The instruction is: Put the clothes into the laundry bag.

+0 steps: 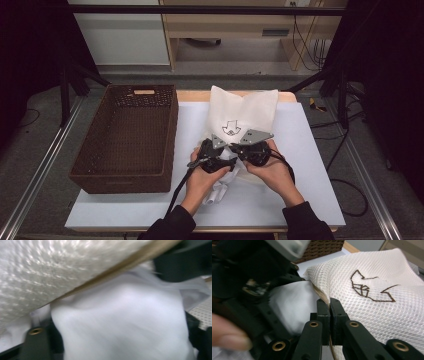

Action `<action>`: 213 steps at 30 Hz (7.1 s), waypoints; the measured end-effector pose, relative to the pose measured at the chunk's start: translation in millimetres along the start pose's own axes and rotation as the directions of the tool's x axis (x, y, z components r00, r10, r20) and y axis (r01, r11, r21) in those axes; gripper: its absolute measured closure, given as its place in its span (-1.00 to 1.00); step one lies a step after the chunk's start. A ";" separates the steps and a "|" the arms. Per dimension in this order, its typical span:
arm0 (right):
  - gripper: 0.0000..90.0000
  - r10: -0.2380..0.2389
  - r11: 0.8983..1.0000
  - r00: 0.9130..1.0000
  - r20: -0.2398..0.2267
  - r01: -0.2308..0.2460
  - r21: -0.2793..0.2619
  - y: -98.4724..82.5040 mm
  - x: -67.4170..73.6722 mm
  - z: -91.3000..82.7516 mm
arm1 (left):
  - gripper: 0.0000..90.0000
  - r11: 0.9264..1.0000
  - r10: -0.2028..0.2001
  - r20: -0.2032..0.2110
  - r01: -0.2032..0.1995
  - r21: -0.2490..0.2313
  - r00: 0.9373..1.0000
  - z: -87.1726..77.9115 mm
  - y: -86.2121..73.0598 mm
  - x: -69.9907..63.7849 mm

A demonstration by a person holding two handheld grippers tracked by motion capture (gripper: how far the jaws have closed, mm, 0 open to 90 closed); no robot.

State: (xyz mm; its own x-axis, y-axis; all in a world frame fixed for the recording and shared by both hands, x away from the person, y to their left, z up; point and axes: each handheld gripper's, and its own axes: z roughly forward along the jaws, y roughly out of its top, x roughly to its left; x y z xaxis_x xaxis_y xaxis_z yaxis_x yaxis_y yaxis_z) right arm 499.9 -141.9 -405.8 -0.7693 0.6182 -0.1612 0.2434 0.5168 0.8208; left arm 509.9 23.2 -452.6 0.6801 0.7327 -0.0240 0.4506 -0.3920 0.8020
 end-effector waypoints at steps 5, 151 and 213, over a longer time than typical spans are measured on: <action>0.95 0.016 1.000 1.000 0.016 -0.015 -0.023 -1.6 -4.3 1.7 | -0.78 0.999 -0.019 0.034 0.021 -0.046 0.999 -8.5 2.4 -1.1; 0.95 -0.018 1.000 1.000 -0.017 0.018 -0.002 9.6 12.1 -4.8 | 1.00 0.998 0.051 0.100 -0.048 -0.028 0.994 -30.5 -53.8 -6.2; 0.96 -0.006 1.000 1.000 -0.015 0.006 0.025 -18.3 24.1 -3.1 | 1.00 0.990 -0.064 -0.009 0.062 -0.126 0.998 14.6 -20.7 23.1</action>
State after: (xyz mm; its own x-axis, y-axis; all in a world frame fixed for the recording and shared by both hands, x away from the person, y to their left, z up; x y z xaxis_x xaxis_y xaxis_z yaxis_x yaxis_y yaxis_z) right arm 475.0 -138.4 -423.0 -0.7793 0.6064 -0.1579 0.2530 0.5351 0.8060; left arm 524.7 40.1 -478.5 0.6448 0.7612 -0.0698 0.4157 -0.2725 0.8677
